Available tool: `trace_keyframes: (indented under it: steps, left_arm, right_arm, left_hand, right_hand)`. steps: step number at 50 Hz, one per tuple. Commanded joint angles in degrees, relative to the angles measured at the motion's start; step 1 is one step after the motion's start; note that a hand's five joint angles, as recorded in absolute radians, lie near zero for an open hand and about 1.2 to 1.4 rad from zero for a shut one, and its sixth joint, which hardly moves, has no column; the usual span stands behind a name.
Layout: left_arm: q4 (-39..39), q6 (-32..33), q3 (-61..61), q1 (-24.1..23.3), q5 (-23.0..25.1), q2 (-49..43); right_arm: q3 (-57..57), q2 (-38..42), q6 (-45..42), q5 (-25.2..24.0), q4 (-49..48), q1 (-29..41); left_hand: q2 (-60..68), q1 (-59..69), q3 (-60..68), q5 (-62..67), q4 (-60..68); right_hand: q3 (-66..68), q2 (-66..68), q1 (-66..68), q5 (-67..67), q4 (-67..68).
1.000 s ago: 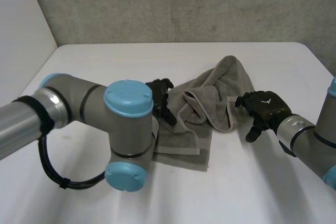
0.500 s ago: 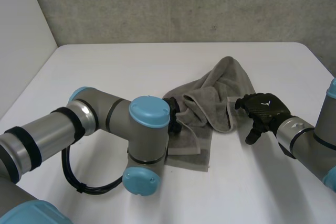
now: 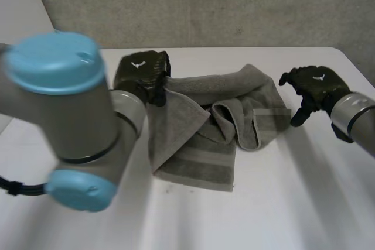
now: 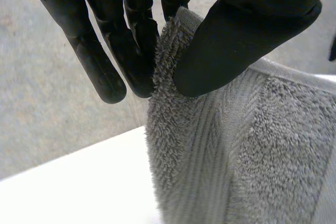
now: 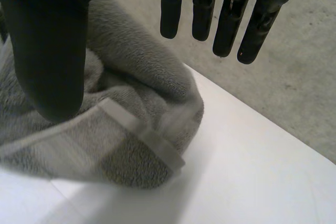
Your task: Fold the towel.
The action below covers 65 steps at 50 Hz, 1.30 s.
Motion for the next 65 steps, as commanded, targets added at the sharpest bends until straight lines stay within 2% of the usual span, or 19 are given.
trace_keyframes:
  steps: [1, 3, 15, 22, 32, 34, 36, 38, 41, 42, 43, 44, 45, 47, 49, 53, 56, 58, 65]
  left_arm:
    - [-4.4, 6.2, -4.2, 0.2, 3.4, 10.6]
    - [-4.7, 6.4, -4.7, 0.2, 3.5, 12.8]
    - [-6.5, 6.4, -10.1, -0.7, 3.5, 25.7]
    - [-6.5, 6.3, -13.7, -1.7, 3.5, 29.4]
    - [-6.3, 6.3, -16.4, -1.7, 3.6, 32.0]
    - [-6.3, 6.3, -16.5, -1.3, 3.5, 32.0]
    - [-6.2, 6.3, -16.5, -1.1, 3.6, 31.9]
    - [-6.0, 6.3, -16.5, -0.9, 3.6, 31.8]
    - [-5.4, 6.4, -15.9, 0.5, 3.9, 31.2]
    - [-4.3, 6.5, -15.2, 2.0, 4.3, 30.8]
    - [-4.3, 6.5, -15.2, 2.0, 4.3, 30.8]
    - [-2.5, 6.5, -14.4, 4.3, 4.9, 29.8]
    - [-0.3, 6.6, -13.2, 6.8, 5.9, 28.5]
    - [2.3, 6.6, -12.0, 9.1, 6.9, 26.9]
    - [5.1, 6.5, -10.4, 11.3, 8.3, 25.2]
    - [15.8, 6.2, -5.4, 15.7, 10.7, 19.5]
    - [22.4, 6.5, -4.2, 15.8, 11.2, 16.5]
    - [25.2, 6.5, -4.2, 15.9, 11.4, 14.9]
    - [28.8, 6.5, -7.5, 16.3, 14.4, 6.9]
  right_arm:
    - [-9.5, 2.2, 0.6, -8.2, 10.8, -0.2]
    - [-14.9, 6.0, 0.8, -10.6, 12.9, 0.5]
    - [-29.1, 21.5, 1.7, -12.5, 12.6, 8.8]
    - [-36.1, 31.5, 1.9, -17.8, 12.3, 13.3]
    - [-40.5, 37.2, 4.4, -16.7, 6.6, 18.5]
    - [-40.7, 37.5, 5.2, -16.0, 5.0, 19.1]
    - [-42.0, 37.9, 6.6, -15.1, 2.3, 19.4]
    - [-43.7, 37.9, 6.9, -14.2, 1.3, 19.4]
    - [-48.1, 36.7, 6.9, -7.4, -1.2, 19.4]
    - [-48.1, 36.7, 6.9, -7.4, -1.2, 19.4]
    - [-50.2, 34.9, 6.3, -2.5, -3.1, 19.2]
    - [-51.7, 31.9, 6.4, 1.9, -5.6, 18.8]
    - [-51.7, 31.9, 6.4, 1.9, -5.6, 18.8]
    - [-51.0, 24.3, 5.9, 8.3, -12.0, 16.6]
    - [-48.7, 20.3, 5.9, 9.9, -15.6, 15.3]
    - [-40.3, 11.7, 5.7, 10.8, -22.7, 13.8]
    - [-31.2, 4.3, 5.4, 10.0, -26.5, 13.6]
    - [-22.9, 0.1, 4.3, 8.2, -25.1, 13.6]
    - [-7.4, -2.3, -1.6, 3.9, -14.7, 14.2]
  left_hand:
    - [10.3, 12.7, 10.5, 11.2, 10.3]
    - [10.3, 12.7, 10.5, 11.2, 10.3]
    - [10.3, 12.7, 10.5, 11.2, 10.3]
    - [10.3, 12.7, 10.5, 11.2, 10.3]
    - [10.3, 12.7, 10.5, 11.2, 10.3]
    - [10.3, 12.7, 10.5, 11.2, 10.3]
    - [10.3, 12.7, 10.5, 11.2, 10.3]
    - [10.3, 12.7, 10.5, 11.2, 10.3]
    - [10.3, 12.7, 10.5, 11.2, 10.3]
    - [10.3, 12.7, 10.5, 11.2, 10.3]
    - [10.3, 12.7, 10.5, 11.2, 10.3]
    - [10.3, 12.7, 10.5, 11.2, 10.3]
    - [10.3, 12.7, 10.5, 11.2, 10.3]
    - [10.3, 12.7, 10.5, 11.2, 10.3]
    - [10.3, 12.7, 10.5, 11.2, 10.3]
    - [10.3, 12.7, 10.5, 11.2, 10.3]
    - [10.3, 12.7, 10.5, 11.2, 10.3]
    - [10.3, 12.7, 10.5, 11.2, 10.3]
    - [10.3, 12.7, 10.5, 11.2, 10.3]
  right_hand:
    - [-0.9, -2.0, 1.1, 0.1, -0.3]
    - [-0.9, -2.0, 1.1, 0.1, -0.3]
    - [-1.4, -2.6, 0.6, -0.4, -0.8]
    - [-1.5, -2.7, 0.5, -0.6, -0.9]
    - [4.9, 3.7, 6.9, 5.8, 5.4]
    - [13.6, 12.4, 15.6, 14.6, 14.2]
    - [51.2, 50.1, 53.3, 52.2, 51.8]
    - [58.7, 57.5, 60.7, 59.7, 59.3]
    - [58.8, 57.6, 60.8, 59.8, 59.4]
    - [58.8, 57.6, 60.8, 59.8, 59.4]
    - [58.8, 57.6, 60.8, 59.8, 59.4]
    - [58.8, 57.6, 60.8, 59.8, 59.4]
    - [58.8, 57.6, 60.8, 59.8, 59.4]
    - [58.8, 57.6, 60.8, 59.8, 59.4]
    - [58.8, 57.6, 60.8, 59.8, 59.4]
    - [58.8, 57.6, 60.8, 59.8, 59.4]
    - [58.8, 57.6, 60.8, 59.8, 59.4]
    - [58.8, 57.6, 60.8, 59.8, 59.4]
    - [58.8, 57.6, 60.8, 59.8, 59.4]
